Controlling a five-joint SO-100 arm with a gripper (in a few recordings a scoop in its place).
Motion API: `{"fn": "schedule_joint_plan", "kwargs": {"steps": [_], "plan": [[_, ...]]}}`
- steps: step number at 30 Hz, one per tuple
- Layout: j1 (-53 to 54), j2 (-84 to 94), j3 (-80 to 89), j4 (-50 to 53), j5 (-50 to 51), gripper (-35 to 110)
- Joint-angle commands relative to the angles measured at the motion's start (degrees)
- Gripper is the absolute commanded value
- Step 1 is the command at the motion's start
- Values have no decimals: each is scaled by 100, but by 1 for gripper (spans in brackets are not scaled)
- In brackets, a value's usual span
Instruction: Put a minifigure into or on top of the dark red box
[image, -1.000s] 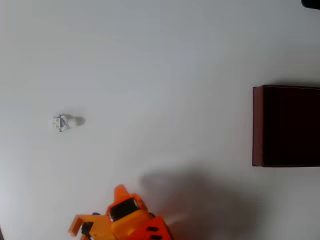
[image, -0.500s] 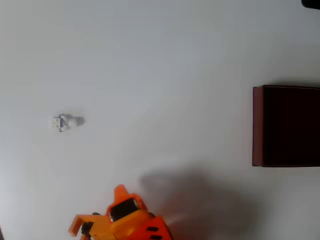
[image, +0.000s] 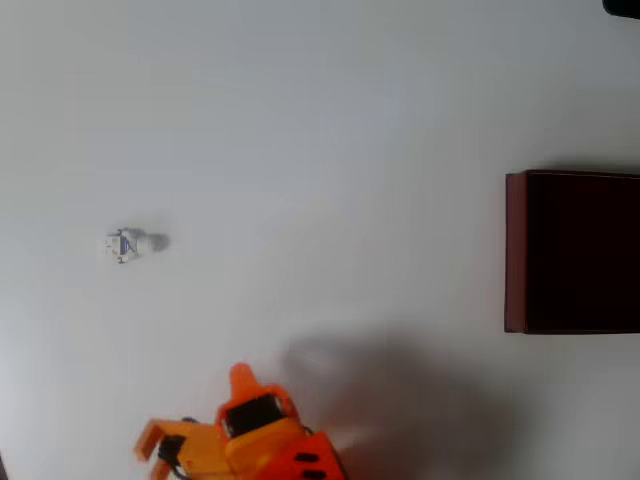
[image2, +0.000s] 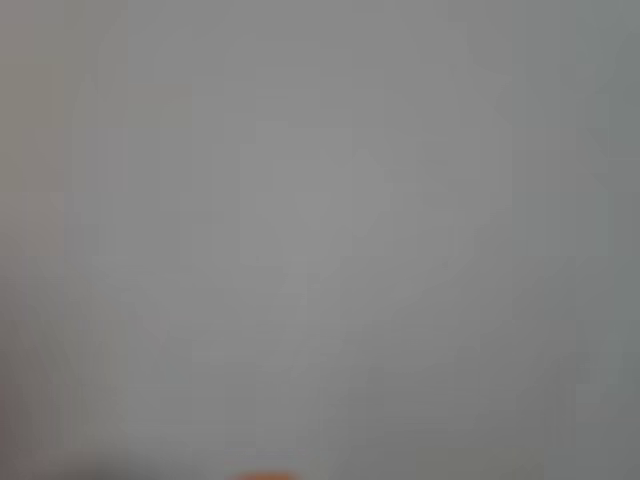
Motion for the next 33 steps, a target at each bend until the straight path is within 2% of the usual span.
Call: {"fn": "schedule_joint_plan", "kwargs": {"steps": [1, 4, 7, 10, 13, 15, 18, 20, 22, 24, 31, 33], "plan": [[-343, -308, -466, -246, 721, 4], [-694, -1485, -853, -879, 1336, 1], [-1151, -3586, -1951, -1266, 1512, 2], [-1389, -5880, -3472, -536, 2101, 0], [-1573, -6952, -4104, -343, 2602, 1], [-1600, -7172, -4166, -457, 2988, 5], [-1688, -6952, -4148, -1160, 3568, 4], [-1688, -6891, -4386, -580, 4315, 6], [-1679, -7031, -4711, -211, 4649, 9], [-1600, -7084, -4764, -325, 4667, 12], [-1521, -7119, -4518, -1854, 4395, 15], [-1415, -7392, -4720, -1942, 4377, 15]]}}
